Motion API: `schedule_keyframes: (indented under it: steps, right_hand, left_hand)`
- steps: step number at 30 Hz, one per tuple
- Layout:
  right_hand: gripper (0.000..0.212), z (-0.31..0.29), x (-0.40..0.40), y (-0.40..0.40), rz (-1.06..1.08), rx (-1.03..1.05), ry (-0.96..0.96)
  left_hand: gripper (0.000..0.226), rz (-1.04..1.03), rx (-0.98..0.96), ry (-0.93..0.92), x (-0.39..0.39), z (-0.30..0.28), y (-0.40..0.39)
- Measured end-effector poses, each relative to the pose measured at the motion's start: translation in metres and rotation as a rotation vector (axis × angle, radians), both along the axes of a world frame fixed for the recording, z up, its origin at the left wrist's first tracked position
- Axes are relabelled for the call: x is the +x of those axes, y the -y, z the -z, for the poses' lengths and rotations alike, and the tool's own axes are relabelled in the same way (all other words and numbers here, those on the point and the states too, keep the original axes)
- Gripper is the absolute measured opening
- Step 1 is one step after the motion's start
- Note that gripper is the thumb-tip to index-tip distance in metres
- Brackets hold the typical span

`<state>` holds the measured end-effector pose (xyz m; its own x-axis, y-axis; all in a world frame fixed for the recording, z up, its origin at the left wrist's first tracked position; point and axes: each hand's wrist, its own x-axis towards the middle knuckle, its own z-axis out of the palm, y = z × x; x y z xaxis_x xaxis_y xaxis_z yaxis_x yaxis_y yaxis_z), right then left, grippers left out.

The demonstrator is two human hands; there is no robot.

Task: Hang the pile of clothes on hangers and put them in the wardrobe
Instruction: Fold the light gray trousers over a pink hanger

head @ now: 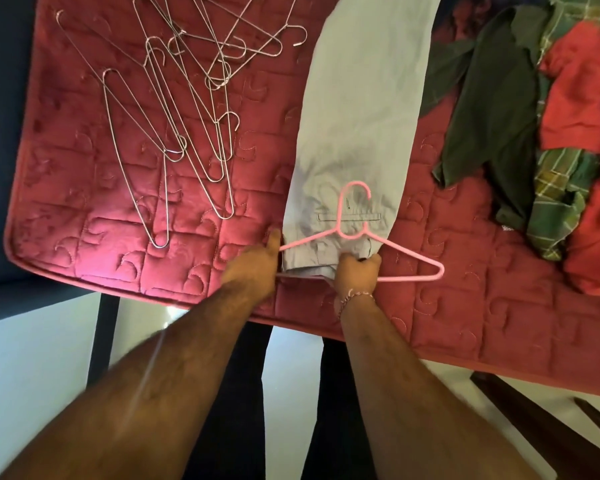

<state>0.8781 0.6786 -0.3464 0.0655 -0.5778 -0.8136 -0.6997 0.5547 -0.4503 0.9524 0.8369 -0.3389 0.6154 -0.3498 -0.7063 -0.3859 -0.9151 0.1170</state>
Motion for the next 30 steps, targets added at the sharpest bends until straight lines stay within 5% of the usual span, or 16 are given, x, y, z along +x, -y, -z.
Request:
schedule_keyframes:
  steps: [3, 8, 22, 30]
  right_hand:
    - [0.029, -0.021, -0.004, 0.004, 0.177, 0.175, 0.183]
    - [0.021, -0.052, -0.016, 0.019, 0.054, 0.246, 0.238]
    - [0.050, -0.193, -0.027, 0.059, -0.224, 0.458, 0.567]
    - [0.068, -0.295, -0.012, 0.107, -0.181, 0.197, 0.771]
  left_hand:
    - [0.068, -0.119, -0.114, 0.119, 0.035, -0.006, -0.001]
    - [0.037, -0.127, -0.238, 0.308, 0.102, -0.032, 0.023]
    - [0.031, -0.192, -0.444, 0.637, 0.235, -0.180, 0.124]
    - [0.036, -0.162, -0.700, 0.659, 0.263, -0.328, 0.149]
